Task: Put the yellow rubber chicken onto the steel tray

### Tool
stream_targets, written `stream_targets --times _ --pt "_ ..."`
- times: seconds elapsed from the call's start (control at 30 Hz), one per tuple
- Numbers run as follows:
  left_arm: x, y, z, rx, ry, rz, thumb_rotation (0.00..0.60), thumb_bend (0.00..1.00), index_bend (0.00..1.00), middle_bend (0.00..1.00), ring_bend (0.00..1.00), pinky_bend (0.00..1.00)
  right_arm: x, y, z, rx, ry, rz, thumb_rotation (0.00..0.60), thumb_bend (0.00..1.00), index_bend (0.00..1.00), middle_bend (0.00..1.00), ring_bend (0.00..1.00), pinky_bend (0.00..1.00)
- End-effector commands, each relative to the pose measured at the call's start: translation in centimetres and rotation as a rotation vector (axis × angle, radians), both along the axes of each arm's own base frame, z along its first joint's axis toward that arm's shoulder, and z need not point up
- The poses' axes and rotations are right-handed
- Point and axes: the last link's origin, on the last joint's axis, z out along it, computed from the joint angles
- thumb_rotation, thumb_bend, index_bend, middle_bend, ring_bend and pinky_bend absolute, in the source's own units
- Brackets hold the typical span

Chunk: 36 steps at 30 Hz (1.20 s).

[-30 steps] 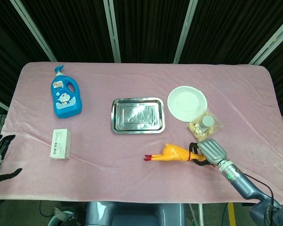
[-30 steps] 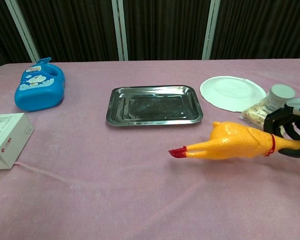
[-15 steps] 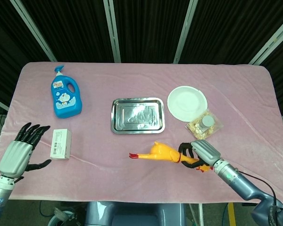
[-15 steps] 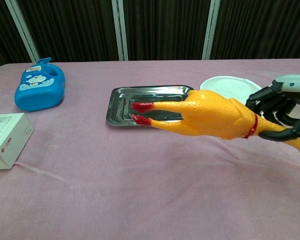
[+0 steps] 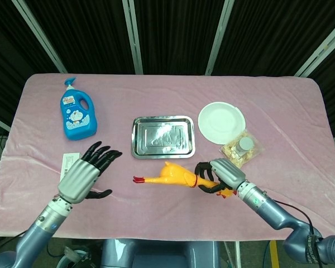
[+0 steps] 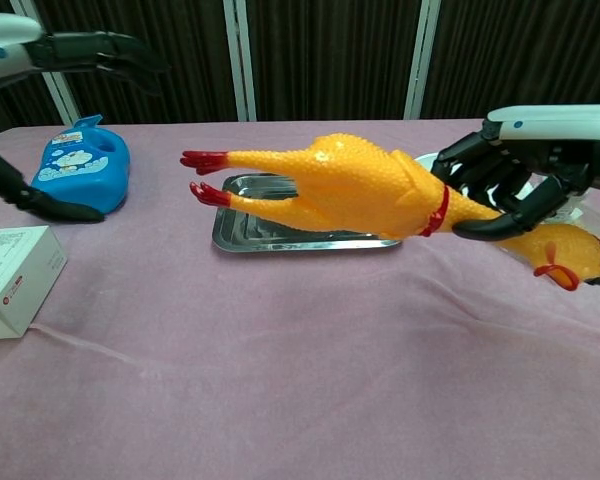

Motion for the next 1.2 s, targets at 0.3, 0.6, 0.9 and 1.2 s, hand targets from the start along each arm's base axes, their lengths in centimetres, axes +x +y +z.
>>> stream_targets --times 0.3,0.6,0.9,1.2 --pt "5.6 1.4 -4.1 -0.099 -0.087 0.040 0.600 0.08 0.15 0.21 0.14 0.13 2.4 -0.1 -0.8 0.013 -0.007 0.019 0.600 0.61 0.99 0.73 0.74 0.86" --pt "6.8 1.6 -5.4 -0.122 -0.087 0.058 0.600 0.09 0.17 0.24 0.17 0.17 2.6 0.1 -0.8 0.014 -0.012 0.019 0.600 0.61 0.99 0.73 0.74 0.86" --pt "6.6 1.8 -6.0 -0.115 -0.100 0.085 0.600 0.12 0.20 0.27 0.20 0.19 2.9 0.0 -0.7 0.025 -0.038 0.008 0.600 0.62 0.99 0.73 0.74 0.86" --pt "6.7 2.2 -6.4 -0.094 -0.110 0.095 0.600 0.28 0.30 0.37 0.30 0.32 3.1 0.1 -0.5 0.031 -0.052 0.012 0.600 0.63 1.00 0.73 0.74 0.86"
